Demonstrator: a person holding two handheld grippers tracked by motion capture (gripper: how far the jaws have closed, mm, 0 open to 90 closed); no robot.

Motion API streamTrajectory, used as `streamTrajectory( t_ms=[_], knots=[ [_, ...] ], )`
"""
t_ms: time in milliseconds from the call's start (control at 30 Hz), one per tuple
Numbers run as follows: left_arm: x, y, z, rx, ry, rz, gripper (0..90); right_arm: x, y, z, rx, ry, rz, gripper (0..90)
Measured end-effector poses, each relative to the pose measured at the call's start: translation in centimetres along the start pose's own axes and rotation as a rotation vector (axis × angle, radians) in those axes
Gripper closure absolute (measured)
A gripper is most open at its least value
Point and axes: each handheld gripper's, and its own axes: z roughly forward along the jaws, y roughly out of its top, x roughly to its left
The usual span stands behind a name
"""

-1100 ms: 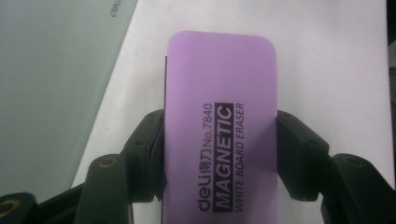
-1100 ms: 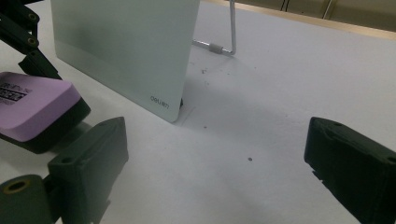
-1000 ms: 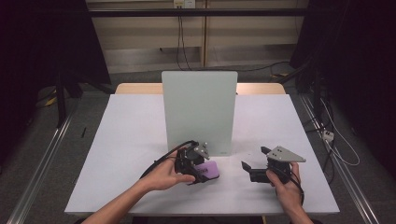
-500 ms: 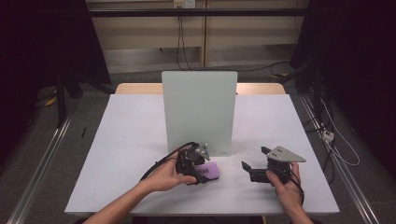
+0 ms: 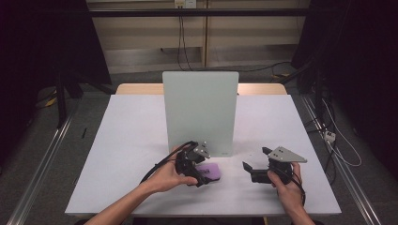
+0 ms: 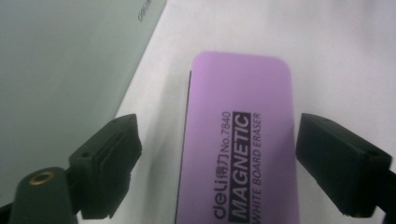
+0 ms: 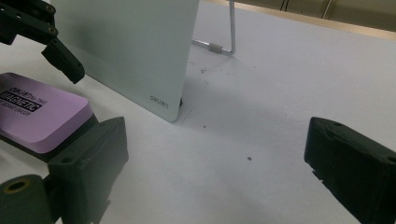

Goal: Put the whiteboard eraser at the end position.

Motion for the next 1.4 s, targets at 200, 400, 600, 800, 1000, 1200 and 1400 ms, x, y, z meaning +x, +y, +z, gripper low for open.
streamTrajectory(
  t_ms=[200,400,600,800,1000,1200,1400],
  knots=[
    [0.3,0.0,-0.9,-0.073,0.0,-0.022,8.7,0.0,0.0,0.0,-0.001,0.0,0.0,6.4],
    [0.9,-0.2,-1.8,-0.145,0.018,-0.07,6.9,0.0,0.0,0.0,0.0,-0.001,0.003,6.4],
    [1.4,-0.6,-2.6,-0.204,0.088,-0.127,6.4,0.0,0.0,0.0,0.001,0.001,0.0,6.4],
    [2.0,-1.1,-4.3,-0.295,0.11,-0.167,6.1,0.0,0.0,0.0,0.001,-0.001,0.001,6.3],
    [2.1,-1.7,-5.4,-0.337,0.202,-0.193,6.3,0.0,0.0,0.0,0.002,-0.001,0.001,6.4],
    [2.6,-2.6,-6.6,-0.377,0.238,-0.216,6.2,0.1,0.0,0.1,0.003,-0.001,0.0,6.4],
    [2.7,-3.3,-7.6,-0.403,0.297,-0.212,6.2,0.1,0.0,0.1,0.004,-0.003,0.002,6.4]
  ],
)
